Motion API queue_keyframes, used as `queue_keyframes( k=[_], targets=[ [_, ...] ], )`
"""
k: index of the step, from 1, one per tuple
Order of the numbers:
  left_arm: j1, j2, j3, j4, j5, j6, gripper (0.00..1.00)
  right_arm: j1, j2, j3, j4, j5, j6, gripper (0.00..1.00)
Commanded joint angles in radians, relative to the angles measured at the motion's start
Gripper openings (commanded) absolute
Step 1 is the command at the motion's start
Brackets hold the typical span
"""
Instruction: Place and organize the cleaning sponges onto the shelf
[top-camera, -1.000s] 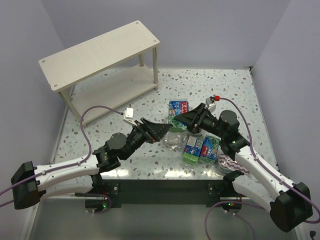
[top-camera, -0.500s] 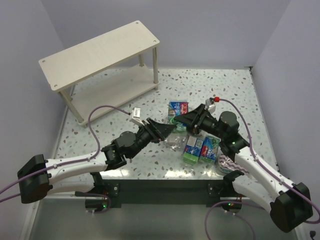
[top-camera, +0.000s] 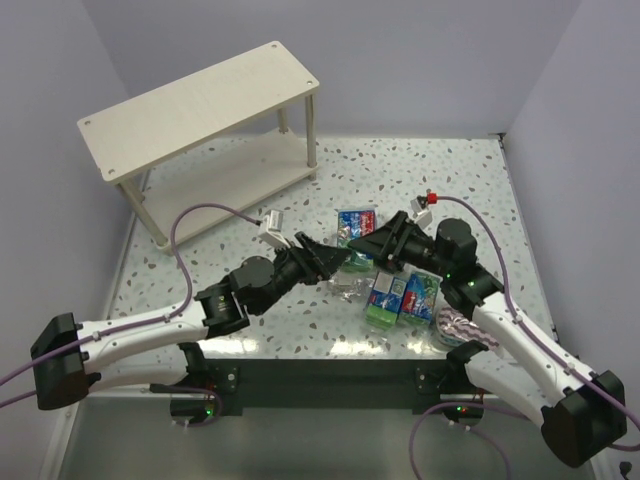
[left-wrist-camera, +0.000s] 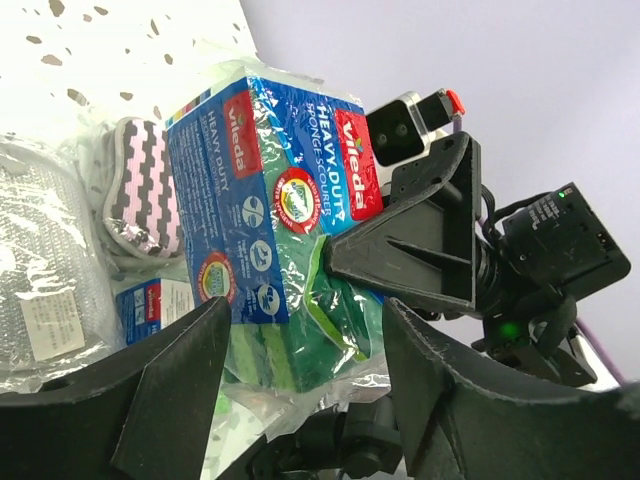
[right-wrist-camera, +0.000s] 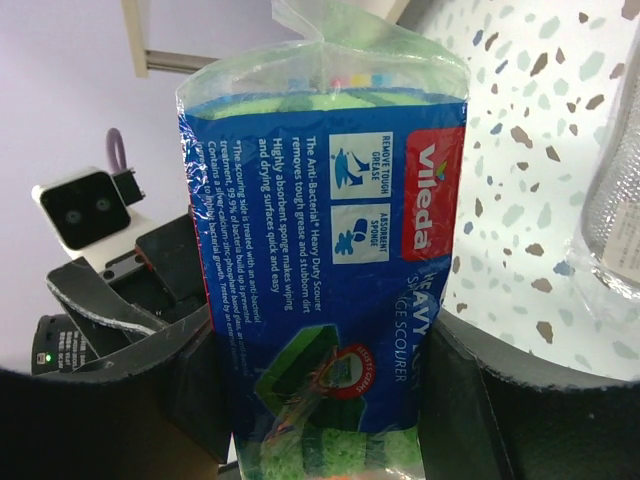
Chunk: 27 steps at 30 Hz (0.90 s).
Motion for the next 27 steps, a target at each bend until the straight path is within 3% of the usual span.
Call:
queue_keyframes(
  k=[1, 4, 7, 11, 17, 23, 27],
  targets=[
    [0.0, 0.009, 0.037, -0.04, -0.015, 0.026, 0.67, -0.003, -0.007, 0.023, -0.015, 0.0, -0.036, 0.62],
    [0.0, 0.01, 0.037, -0.031, -0.004, 0.032, 0.64, -0.003, -0.005, 0.027, -0.015, -0.004, -0.034, 0.62],
    [0.0, 0.027, 0.053, -0.039, 0.014, 0.044, 0.52, -0.005, -0.007, 0.03, -0.015, -0.001, -0.034, 0.62],
    [-0.001, 0.056, 0.076, -0.049, 0.058, 0.051, 0.27, -0.003, -0.001, 0.027, -0.012, -0.001, -0.034, 0.62],
    [0.0, 0.053, 0.092, -0.085, 0.059, 0.052, 0.06, -0.003, -0.002, 0.03, -0.009, -0.006, -0.033, 0.72],
    [0.0, -0.003, 0.115, -0.172, 0.003, 0.089, 0.0, -0.003, -0.007, 0.058, -0.025, 0.002, -0.03, 0.98],
    [0.002, -0.074, 0.127, -0.241, -0.05, 0.11, 0.0, -0.003, -0.015, 0.096, -0.077, 0.04, -0.036, 0.98]
  ],
)
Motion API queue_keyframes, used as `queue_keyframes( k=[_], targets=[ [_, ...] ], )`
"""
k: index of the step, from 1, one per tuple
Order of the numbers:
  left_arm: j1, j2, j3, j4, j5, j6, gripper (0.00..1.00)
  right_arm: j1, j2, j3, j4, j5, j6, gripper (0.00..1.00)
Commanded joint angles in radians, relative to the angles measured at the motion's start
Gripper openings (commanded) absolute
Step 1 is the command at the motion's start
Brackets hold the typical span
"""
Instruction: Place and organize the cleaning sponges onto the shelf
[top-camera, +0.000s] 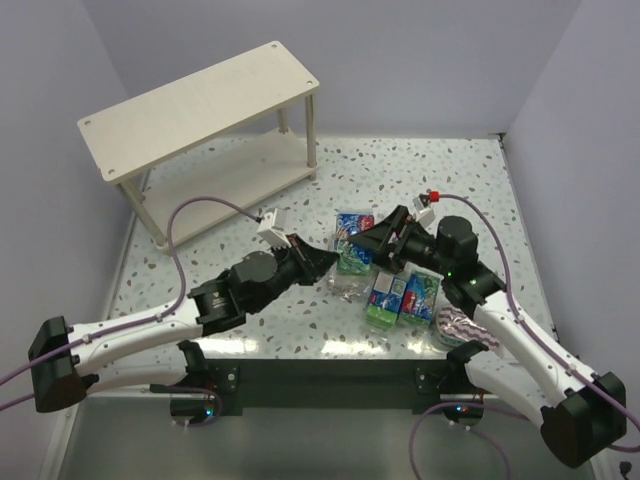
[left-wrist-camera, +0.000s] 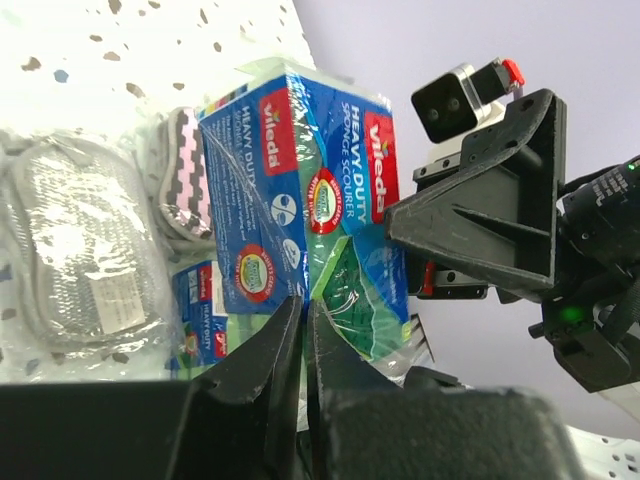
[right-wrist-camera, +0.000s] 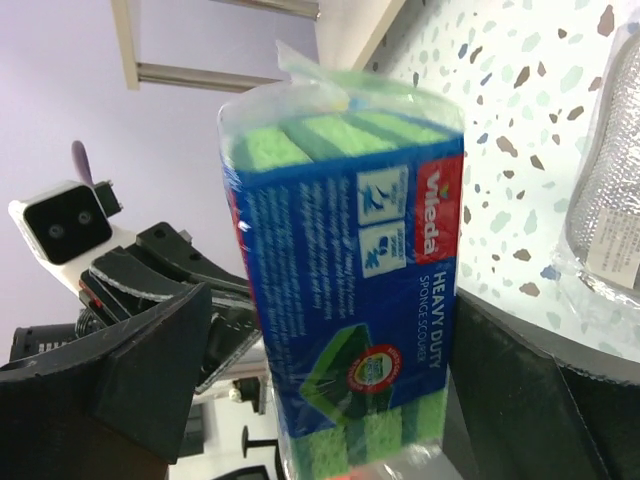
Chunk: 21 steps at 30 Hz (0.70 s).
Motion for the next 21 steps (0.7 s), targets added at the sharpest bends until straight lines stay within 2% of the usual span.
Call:
queue_keyframes(
  k=[1, 4, 9, 13, 18, 21],
  targets=[
    [0.0, -0.102, 0.066, -0.074, -0.09, 0.048, 0.0, 0.004, -0.02, 0.09, -0.033, 0.039, -0.012, 0.98],
    [0.023, -0.171, 0.118, -0.185, -0.136, 0.077, 0.0, 0.003, -0.047, 0.139, -0.18, 0.143, -0.044, 0.98],
    [0.099, -0.237, 0.299, -0.362, -0.181, 0.16, 0.0, 0.003, -0.11, 0.15, -0.245, 0.246, -0.052, 0.98],
    [0.165, -0.245, 0.41, -0.437, -0.183, 0.198, 0.0, 0.003, -0.106, 0.139, -0.234, 0.228, -0.049, 0.98],
    [0.169, -0.222, 0.453, -0.473, -0.212, 0.255, 0.0, 0.001, -0.096, 0.117, -0.237, 0.174, -0.067, 0.98],
    [0.169, -0.17, 0.461, -0.577, -0.198, 0.293, 0.0, 0.001, -0.086, 0.133, -0.306, 0.165, -0.121, 0.98]
  ],
)
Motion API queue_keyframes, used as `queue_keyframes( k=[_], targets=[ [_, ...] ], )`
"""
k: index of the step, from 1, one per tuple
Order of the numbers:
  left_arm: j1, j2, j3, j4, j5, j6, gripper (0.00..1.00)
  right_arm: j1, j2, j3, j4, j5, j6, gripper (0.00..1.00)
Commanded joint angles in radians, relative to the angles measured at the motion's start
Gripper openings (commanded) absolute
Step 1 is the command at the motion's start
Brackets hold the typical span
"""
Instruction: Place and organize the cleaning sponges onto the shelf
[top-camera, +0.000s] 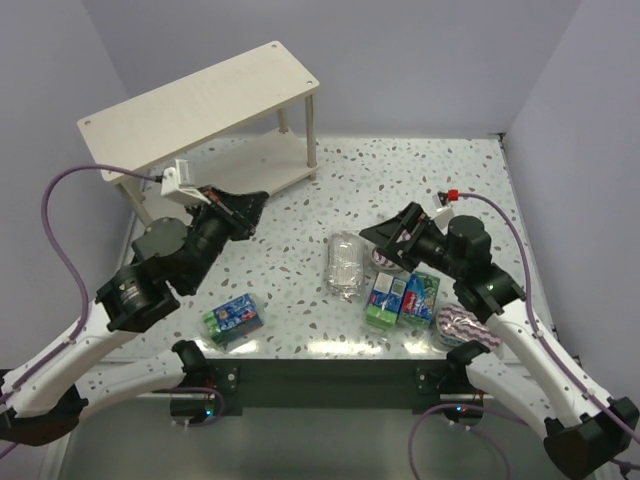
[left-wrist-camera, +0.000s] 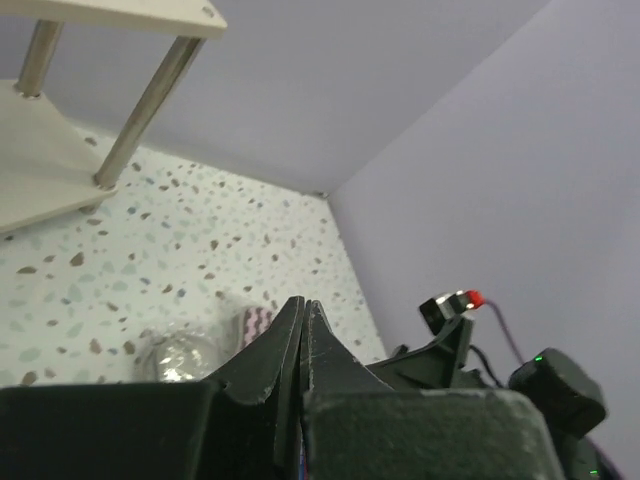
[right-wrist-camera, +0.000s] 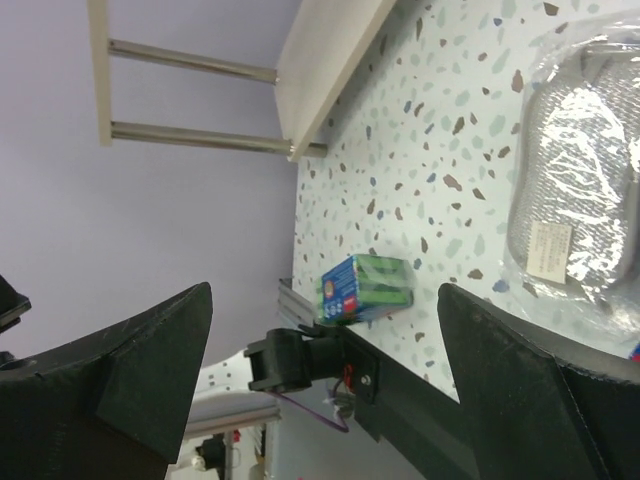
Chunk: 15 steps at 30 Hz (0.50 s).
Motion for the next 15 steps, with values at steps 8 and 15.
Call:
queue_keyframes(
  k=[8, 15],
  targets=[
    [0.005, 0.072, -0.134, -0.42, -0.008, 0.016, 0.64, 0.003, 0.066, 0.064, -0.213, -0.12, -0.29, 0.98],
    [0.004, -0.065, -0.162, -0.618, -0.109, -0.166, 0.73, 0.283, 0.225, 0.131, -0.265, -0.029, -0.445, 0.98]
  ],
)
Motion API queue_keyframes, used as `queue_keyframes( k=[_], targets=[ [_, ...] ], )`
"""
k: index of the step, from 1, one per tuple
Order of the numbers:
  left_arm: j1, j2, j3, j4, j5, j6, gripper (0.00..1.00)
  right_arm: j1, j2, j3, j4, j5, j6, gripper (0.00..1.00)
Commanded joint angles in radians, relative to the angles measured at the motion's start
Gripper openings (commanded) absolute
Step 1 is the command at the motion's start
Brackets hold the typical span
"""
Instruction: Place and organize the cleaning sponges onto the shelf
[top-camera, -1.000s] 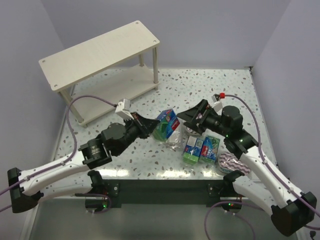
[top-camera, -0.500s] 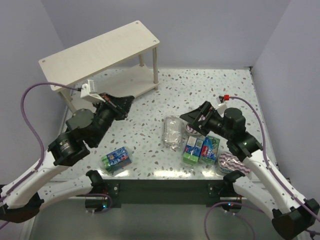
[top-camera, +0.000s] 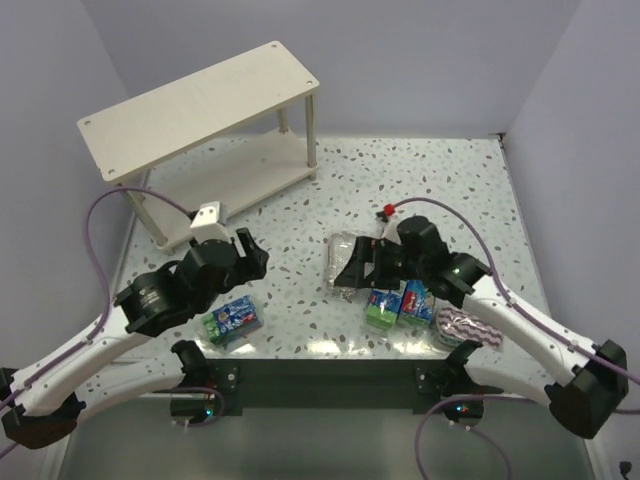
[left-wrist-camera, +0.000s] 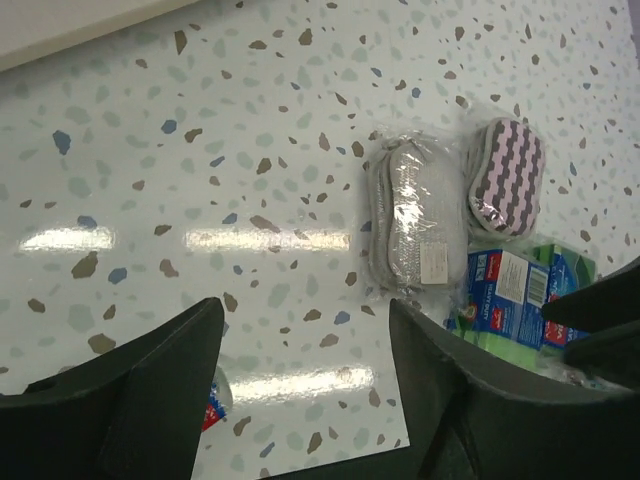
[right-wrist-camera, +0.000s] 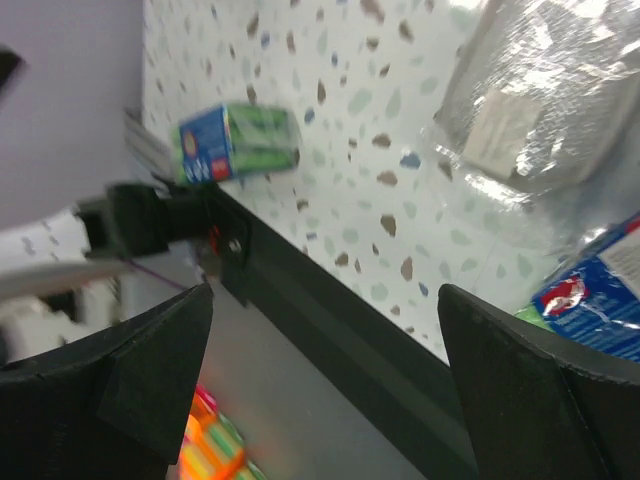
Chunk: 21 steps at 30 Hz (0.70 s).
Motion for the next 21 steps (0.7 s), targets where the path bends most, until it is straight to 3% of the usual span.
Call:
queue_keyframes(
  k=[1, 6, 10, 14, 21],
  targets=[
    [0.003, -0.109, 0.013, -0.125, -0.094, -0.126, 0.74, 0.195, 0.118, 0.103, -0.04, 0.084, -0.135, 0.98],
    [0.004, -0.158, 0.065, -0.263, -0.151, -0.179, 0.99, 0.497, 0.367, 0.3, -0.118, 0.369, -0.194, 0.98],
    [0.004, -0.111, 0.097, -0.42, -0.188, -0.273, 1.0, 0.64, 0.531, 0.427, -0.118, 0.49, -0.245, 0.98],
    [0.003, -0.191, 0.093, -0.435, -0.194, -0.319, 1.0, 0.744, 0.723, 0.571, -0.097, 0.593, -0.264, 0.98],
    [0.004, -0.311, 0.079, -0.443, -0.174, -0.356, 1.0, 0.765, 0.857, 0.633, 0.038, 0.698, -0.247, 0.98]
  ],
)
